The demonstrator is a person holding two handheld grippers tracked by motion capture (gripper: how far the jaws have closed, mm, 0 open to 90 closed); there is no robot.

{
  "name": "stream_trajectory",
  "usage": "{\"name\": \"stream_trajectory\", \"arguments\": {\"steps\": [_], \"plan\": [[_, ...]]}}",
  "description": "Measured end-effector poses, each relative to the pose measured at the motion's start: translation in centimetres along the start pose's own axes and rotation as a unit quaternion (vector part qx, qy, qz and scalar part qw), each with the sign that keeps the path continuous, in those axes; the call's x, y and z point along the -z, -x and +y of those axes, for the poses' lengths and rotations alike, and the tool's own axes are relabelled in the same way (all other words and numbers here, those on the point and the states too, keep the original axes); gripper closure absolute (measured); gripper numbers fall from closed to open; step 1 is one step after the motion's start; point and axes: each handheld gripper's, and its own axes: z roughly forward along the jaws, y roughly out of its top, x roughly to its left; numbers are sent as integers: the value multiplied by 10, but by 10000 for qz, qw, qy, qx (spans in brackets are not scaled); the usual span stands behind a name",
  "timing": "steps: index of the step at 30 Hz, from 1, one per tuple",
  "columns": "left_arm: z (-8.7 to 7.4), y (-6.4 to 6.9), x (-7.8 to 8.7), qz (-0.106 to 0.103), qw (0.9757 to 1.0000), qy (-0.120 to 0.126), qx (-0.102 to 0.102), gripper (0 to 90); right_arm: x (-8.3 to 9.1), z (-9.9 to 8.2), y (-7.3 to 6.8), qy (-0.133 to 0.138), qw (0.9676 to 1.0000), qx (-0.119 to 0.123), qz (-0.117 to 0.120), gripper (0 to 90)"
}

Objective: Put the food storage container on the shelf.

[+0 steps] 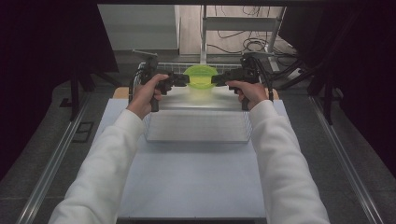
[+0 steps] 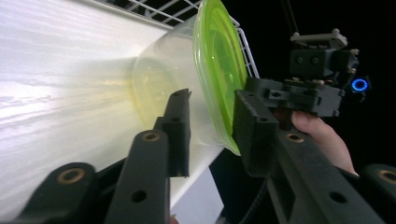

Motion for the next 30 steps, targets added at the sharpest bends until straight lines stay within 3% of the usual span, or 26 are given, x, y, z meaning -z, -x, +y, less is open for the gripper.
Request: {"name": "stream_trajectory", "arguments": {"steps": [4, 9, 10, 11, 12, 13, 14, 20, 21, 22, 23, 24, 27, 28, 29, 30], "plan": [[-2, 1, -2, 215, 9997, 132, -68, 550, -2, -2, -2, 36, 9999, 71, -83, 590], [-3, 6, 0, 446, 9981, 303, -302, 397, -2, -4, -7, 145, 9993, 254, -216, 466], [-4, 8, 2, 571, 9967, 361, -458, 350, 0, -5, -10, 222, 9988, 338, -283, 411], [-4, 8, 2, 571, 9967, 361, -458, 330, 0, -5, -10, 222, 9988, 338, -283, 411], [-7, 11, 5, 677, 9950, 417, -608, 310, 4, -6, -13, 324, 9977, 492, -349, 367], [-7, 11, 5, 677, 9950, 417, -608, 293, 4, -6, -13, 324, 9977, 492, -349, 367], [-9, 14, 8, 758, 9934, 423, -755, 281, 7, -7, -16, 390, 9968, 573, -410, 338], [-17, 24, 20, 848, 9893, 525, -1065, 255, 19, -13, -24, 569, 9926, 959, -475, 301], [-19, 26, 23, 858, 9881, 565, -1142, 251, 22, -15, -26, 599, 9915, 1062, -464, 298], [-24, 31, 30, 883, 9862, 629, -1248, 246, 28, -19, -28, 626, 9878, 1327, -530, 295], [-24, 31, 30, 883, 9862, 629, -1248, 246, 28, -19, -28, 626, 9878, 1327, -530, 295], [-26, 32, 33, 923, 9844, 639, -1354, 246, 31, -22, -29, 632, 9857, 1446, -586, 293], [-38, 38, 41, 1138, 9784, 687, -1587, 255, 39, -32, -30, 665, 9776, 1838, -776, 285], [-49, 40, 47, 1152, 9757, 705, -1723, 261, 43, -41, -30, 672, 9733, 2075, -721, 280], [-49, 40, 47, 1152, 9757, 705, -1723, 261, 43, -41, -30, 672, 9733, 2075, -721, 280], [-55, 41, 50, 1201, 9739, 702, -1795, 263, 46, -52, -31, 605, 9682, 2338, -658, 274]]}}
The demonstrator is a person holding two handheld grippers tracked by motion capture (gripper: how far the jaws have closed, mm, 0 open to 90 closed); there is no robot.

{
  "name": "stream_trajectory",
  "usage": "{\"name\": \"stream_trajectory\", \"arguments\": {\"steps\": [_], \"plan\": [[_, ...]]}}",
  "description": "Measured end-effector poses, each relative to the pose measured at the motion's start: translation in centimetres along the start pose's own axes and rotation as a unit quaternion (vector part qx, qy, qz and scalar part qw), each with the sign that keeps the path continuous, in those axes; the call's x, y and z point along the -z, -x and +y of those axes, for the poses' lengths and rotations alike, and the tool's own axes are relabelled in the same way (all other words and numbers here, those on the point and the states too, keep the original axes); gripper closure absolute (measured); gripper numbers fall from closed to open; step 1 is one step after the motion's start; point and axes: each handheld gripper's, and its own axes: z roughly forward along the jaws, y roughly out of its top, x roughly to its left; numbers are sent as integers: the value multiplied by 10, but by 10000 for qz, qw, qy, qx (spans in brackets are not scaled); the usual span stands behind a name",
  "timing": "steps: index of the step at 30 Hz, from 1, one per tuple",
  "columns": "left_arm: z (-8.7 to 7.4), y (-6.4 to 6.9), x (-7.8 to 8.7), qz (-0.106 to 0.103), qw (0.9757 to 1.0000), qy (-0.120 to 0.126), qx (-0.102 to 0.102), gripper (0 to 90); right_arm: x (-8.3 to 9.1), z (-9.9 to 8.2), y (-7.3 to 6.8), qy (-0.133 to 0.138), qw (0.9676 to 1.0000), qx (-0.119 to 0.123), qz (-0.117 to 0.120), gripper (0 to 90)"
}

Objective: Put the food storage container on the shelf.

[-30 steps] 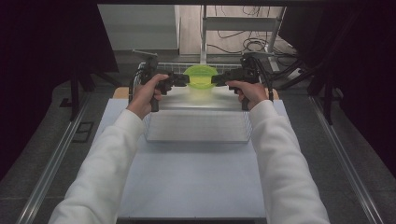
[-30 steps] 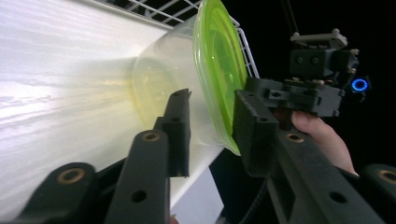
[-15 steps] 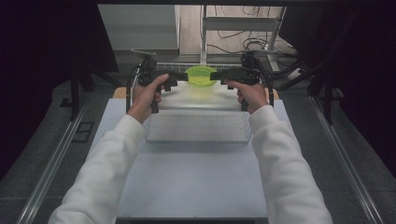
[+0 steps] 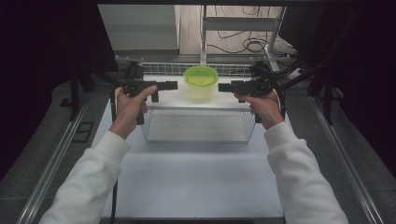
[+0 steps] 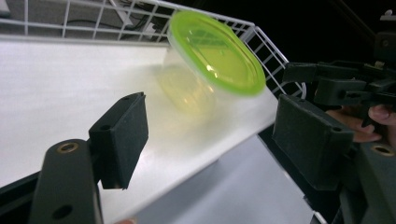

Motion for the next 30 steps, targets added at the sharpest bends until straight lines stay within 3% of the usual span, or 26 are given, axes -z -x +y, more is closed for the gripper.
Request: {"name": "stream_trajectory", "arguments": {"steps": [1, 3, 4, 5, 6, 7, 8, 9, 10, 11, 13, 14, 15, 16, 17, 18, 19, 20, 21, 22, 23, 24, 27, 30], "plan": [[-6, 3, 3, 16, 10000, 12, -62, 263, 0, 0, 0, 0, 10000, 0, 0, 274], [-18, 7, 10, 49, 9998, 17, -209, 264, 5, -11, -7, -26, 9997, 221, 42, 273], [-31, 11, 15, 83, 9994, 52, -337, 267, 11, -24, -12, 6, 9993, 361, 118, 273], [-31, 11, 15, 83, 9994, 52, -337, 267, 11, -24, -12, 6, 9993, 361, 118, 273], [-38, 14, 18, 99, 9991, 57, -410, 267, 17, -39, -18, 38, 9987, 499, 116, 273], [-46, 16, 20, 116, 9989, 58, -454, 267, 17, -39, -18, 38, 9987, 499, 116, 273], [-54, 19, 23, 158, 9983, 21, -563, 266, 24, -56, -21, 54, 9981, 614, 58, 274], [-63, 21, 26, 206, 9976, -5, -665, 266, 24, -56, -21, 54, 9981, 614, 58, 274], [-73, 23, 28, 240, 9968, -34, -757, 267, 31, -76, -21, 63, 9972, 745, -28, 273], [-84, 25, 30, 296, 9961, -50, -833, 267, 31, -76, -21, 63, 9972, 745, -28, 273], [-106, 25, 32, 437, 9943, -145, -963, 269, 38, -98, -17, 168, 9963, 832, -126, 272], [-126, 22, 31, 519, 9927, -236, -1059, 269, 44, -121, -9, 199, 9968, 771, -117, 262], [-126, 22, 31, 519, 9927, -236, -1059, 269, 44, -121, -9, 199, 9968, 771, -117, 262], [-147, 19, 30, 560, 9923, -302, -1066, 269, 48, -144, -2, 197, 9967, 764, -166, 253], [-147, 19, 30, 560, 9923, -302, -1066, 270, 48, -144, -2, 197, 9967, 764, -166, 253], [-167, 15, 26, 624, 9913, -445, -1067, 270, 49, -165, 5, 181, 9971, 707, -202, 245], [-167, 15, 26, 624, 9913, -445, -1067, 270, 49, -175, 8, 169, 9975, 656, -224, 242], [-185, 10, 24, 638, 9909, -578, -1032, 269, 49, -184, 11, 154, 9978, 595, -245, 240], [-185, 10, 24, 638, 9909, -578, -1032, 269, 49, -184, 11, 154, 9978, 595, -245, 240], [-200, 5, 24, 695, 9899, -710, -1014, 268, 47, -200, 17, 53, 9983, 495, -293, 226], [-200, 5, 24, 695, 9899, -710, -1014, 267, 47, -200, 17, 53, 9983, 495, -293, 226], [-207, 3, 24, 762, 9888, -751, -1041, 265, 46, -214, 21, -77, 9981, 476, -382, 217], [-229, -5, 30, 893, 9877, -796, -1011, 265, 45, -224, 23, -279, 9974, 473, -460, 204], [-239, -9, 38, 1053, 9851, -883, -1036, 261, 43, -234, 23, -392, 9958, 588, -578, 204]]}}
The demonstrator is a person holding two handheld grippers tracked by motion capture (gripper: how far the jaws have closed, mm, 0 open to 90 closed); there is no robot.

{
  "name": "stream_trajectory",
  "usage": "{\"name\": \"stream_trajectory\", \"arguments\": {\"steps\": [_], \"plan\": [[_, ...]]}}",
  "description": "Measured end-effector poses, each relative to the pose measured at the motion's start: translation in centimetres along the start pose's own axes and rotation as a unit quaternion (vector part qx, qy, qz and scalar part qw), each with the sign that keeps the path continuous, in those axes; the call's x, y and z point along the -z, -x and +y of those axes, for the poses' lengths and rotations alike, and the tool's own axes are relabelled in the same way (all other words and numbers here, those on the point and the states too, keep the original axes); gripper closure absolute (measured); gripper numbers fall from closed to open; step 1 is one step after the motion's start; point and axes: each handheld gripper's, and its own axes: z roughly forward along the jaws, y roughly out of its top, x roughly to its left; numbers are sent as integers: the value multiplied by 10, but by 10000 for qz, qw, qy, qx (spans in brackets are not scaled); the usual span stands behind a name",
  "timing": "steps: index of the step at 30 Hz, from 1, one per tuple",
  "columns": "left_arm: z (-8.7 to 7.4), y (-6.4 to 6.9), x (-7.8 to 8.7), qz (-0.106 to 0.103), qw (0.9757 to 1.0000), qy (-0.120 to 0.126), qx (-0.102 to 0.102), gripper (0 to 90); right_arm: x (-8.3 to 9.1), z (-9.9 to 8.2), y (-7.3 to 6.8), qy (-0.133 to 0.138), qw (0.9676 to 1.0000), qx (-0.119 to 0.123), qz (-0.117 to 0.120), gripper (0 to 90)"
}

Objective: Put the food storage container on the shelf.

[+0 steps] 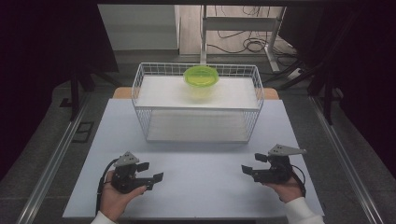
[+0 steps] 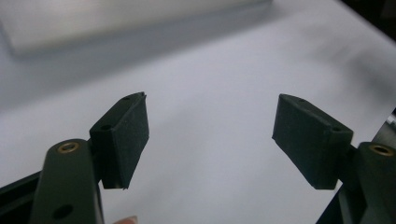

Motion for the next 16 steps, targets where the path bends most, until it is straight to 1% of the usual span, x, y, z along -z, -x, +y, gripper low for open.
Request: {"name": "stream_trajectory", "arguments": {"steps": [2, 4, 5, 6, 9, 10, 11, 12, 16], "plan": [[-2, -1, 4, 53, 10000, 67, 10, 258, -4, -4, 0, -78, 10000, 12, -58, 195], [-2, -2, 5, 68, 9999, 119, 7, 257, -5, -3, 0, -40, 10000, 7, -61, 192], [-2, -2, 5, 68, 9999, 119, 7, 257, -5, -3, 0, -40, 10000, 7, -61, 192], [-2, -2, 5, 64, 9999, 122, 7, 256, -4, -2, 0, 53, 10000, 25, -72, 192], [-3, -3, 3, 57, 9999, 86, 16, 254, -4, -2, 0, 100, 9999, 27, -78, 188], [-4, -5, 2, 85, 9999, 67, 5, 252, -3, -2, 1, 130, 9998, 61, -152, 176], [-4, -5, 2, 85, 9999, 67, 5, 249, -3, -2, 1, 130, 9998, 61, -152, 176], [-4, -5, 2, 93, 9999, 95, 26, 246, -3, -2, 1, 186, 9997, 85, -163, 165], [-3, -5, 2, 104, 9998, 141, 15, 244, -3, -2, 1, 186, 9996, 140, -157, 144]]}}
